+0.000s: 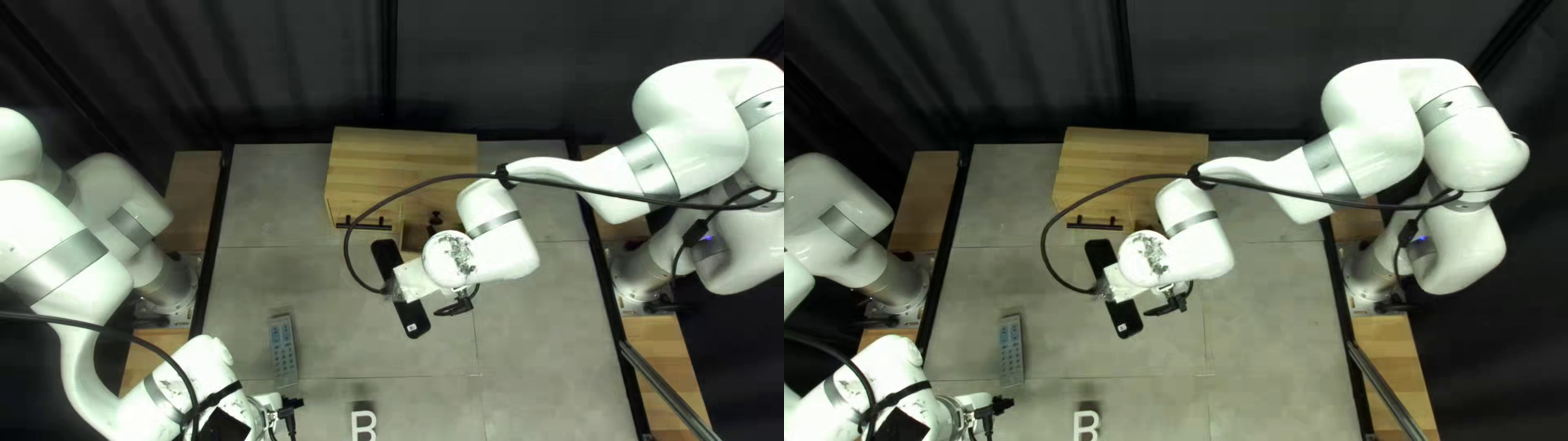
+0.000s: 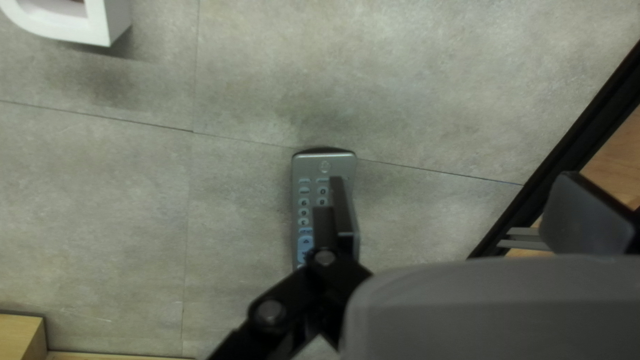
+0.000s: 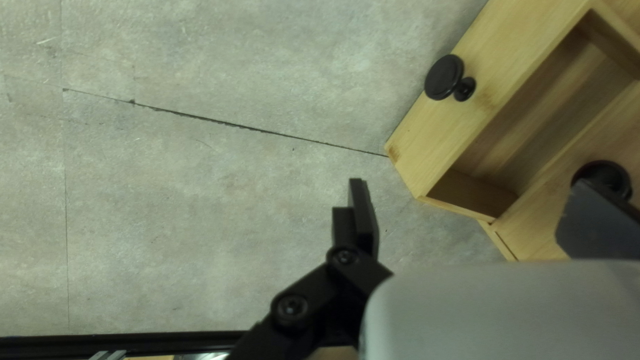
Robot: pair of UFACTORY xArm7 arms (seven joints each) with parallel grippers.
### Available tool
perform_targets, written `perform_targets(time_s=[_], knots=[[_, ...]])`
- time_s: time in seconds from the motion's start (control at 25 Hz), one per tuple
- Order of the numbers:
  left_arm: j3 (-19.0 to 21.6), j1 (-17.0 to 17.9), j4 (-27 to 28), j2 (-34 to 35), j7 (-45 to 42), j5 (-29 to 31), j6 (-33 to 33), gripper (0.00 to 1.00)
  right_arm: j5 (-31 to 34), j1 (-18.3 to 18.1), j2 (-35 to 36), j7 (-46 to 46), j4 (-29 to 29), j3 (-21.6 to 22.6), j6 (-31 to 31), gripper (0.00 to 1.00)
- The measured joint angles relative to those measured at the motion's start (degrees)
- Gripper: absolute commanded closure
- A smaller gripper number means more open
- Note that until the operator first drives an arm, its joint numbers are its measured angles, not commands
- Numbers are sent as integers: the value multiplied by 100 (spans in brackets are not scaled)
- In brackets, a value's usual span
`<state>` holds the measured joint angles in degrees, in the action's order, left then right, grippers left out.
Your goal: Open drawers and place objects into drawer and close
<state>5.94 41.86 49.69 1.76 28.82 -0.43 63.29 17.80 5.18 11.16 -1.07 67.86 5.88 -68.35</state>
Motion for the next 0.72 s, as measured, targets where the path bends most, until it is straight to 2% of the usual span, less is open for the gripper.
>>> perform_targets(time_s=[0.2, 0.4, 0.56, 0.72], knots=[[0, 0, 0, 0, 0, 0, 0, 0, 162, 4, -73, 331, -60, -75, 119, 0], [0, 0, 0, 0, 0, 0, 0, 0, 313, -86, -445, 1848, -408, -280, 512, 0], [0, 0, 0, 0, 0, 0, 0, 0, 330, -69, -481, 3093, -434, -344, 632, 0], [0, 0, 0, 0, 0, 0, 0, 0, 64, -87, -286, 3627, -405, -377, 897, 0]])
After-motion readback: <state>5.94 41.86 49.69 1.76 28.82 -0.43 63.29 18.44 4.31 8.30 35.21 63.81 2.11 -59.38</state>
